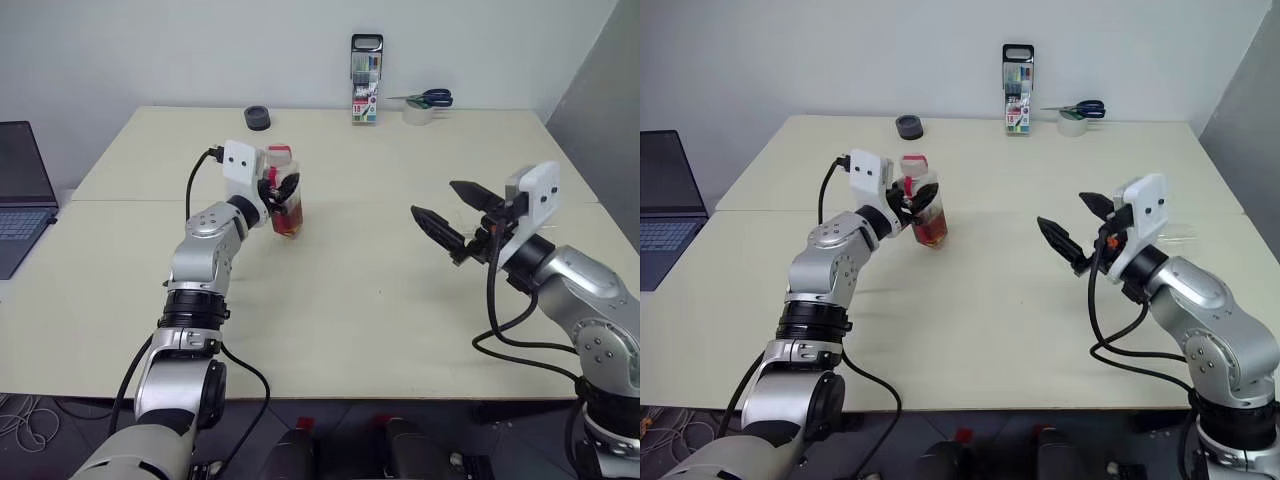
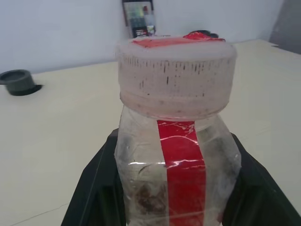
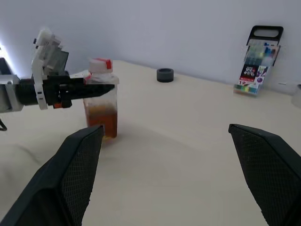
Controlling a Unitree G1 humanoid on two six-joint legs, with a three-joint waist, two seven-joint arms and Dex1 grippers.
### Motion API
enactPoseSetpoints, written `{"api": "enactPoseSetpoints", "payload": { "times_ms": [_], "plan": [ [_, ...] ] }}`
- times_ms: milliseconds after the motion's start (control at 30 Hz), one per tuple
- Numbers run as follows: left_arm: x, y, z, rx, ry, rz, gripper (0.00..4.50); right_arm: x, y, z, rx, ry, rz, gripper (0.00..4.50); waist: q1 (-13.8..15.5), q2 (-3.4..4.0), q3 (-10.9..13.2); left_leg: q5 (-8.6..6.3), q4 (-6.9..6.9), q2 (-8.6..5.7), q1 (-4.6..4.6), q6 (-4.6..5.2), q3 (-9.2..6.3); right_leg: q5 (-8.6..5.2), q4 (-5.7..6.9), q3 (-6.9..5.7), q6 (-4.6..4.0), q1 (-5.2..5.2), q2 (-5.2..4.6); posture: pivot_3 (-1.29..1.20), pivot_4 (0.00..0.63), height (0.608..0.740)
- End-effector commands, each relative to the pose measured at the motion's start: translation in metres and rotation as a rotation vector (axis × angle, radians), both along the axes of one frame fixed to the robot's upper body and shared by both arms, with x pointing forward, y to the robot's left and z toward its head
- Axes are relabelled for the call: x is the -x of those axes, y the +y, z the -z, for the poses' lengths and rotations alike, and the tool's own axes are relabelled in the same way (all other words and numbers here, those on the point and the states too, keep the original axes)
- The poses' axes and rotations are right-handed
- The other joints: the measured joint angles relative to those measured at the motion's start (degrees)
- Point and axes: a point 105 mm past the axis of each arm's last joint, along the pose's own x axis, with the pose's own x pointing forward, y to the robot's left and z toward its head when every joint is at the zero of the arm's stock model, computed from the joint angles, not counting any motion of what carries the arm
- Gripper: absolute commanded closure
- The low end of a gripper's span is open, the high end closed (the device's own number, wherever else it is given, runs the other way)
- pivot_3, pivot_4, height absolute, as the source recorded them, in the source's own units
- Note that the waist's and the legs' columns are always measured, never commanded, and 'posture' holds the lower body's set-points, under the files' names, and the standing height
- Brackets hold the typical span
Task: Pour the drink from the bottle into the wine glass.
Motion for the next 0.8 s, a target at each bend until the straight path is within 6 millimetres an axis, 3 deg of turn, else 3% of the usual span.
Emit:
{"api": "enactPoseSetpoints", "payload": {
  "times_ms": [33, 200, 533, 800],
  "plan": [
    [0.009, -0.012, -0.025, 0.012, -0.074, 0.055, 2.6, 0.001, 0.001, -0.012, -0.024, -0.028, -0.01, 0.0, 0.0, 0.0, 0.0, 0.0, 0.0, 0.0, 0.0, 0.0, 0.0, 0.0, -0.01, 0.0, 0.0, 0.0, 0.0, 0.0, 0.15, 0.74],
    [0.016, -0.027, -0.023, 0.01, -0.059, 0.127, 2.6, 0.0, 0.005, -0.017, -0.019, -0.03, -0.027, 0.0, 0.0, 0.0, 0.0, 0.0, 0.0, 0.0, 0.0, 0.0, 0.02, 0.01, 0.0, 0.01, -0.01, 0.0, 0.0, 0.0, 0.15, 0.74],
    [0.018, -0.037, -0.022, 0.007, -0.059, 0.173, 2.6, 0.001, 0.006, -0.018, -0.009, -0.029, -0.031, 0.0, 0.0, 0.0, 0.0, 0.0, 0.0, 0.0, 0.0, 0.0, 0.02, 0.01, -0.01, 0.01, -0.01, 0.0, 0.0, 0.0, 0.15, 0.74],
    [0.027, -0.062, -0.024, -0.006, -0.069, 0.285, 2.6, -0.005, 0.008, -0.024, -0.036, -0.026, -0.029, 0.0, 0.0, 0.0, 0.0, 0.0, 0.0, 0.0, 0.0, 0.0, 0.03, 0.01, 0.0, 0.02, -0.02, -0.01, 0.0, 0.0, 0.15, 0.74]
  ]
}}
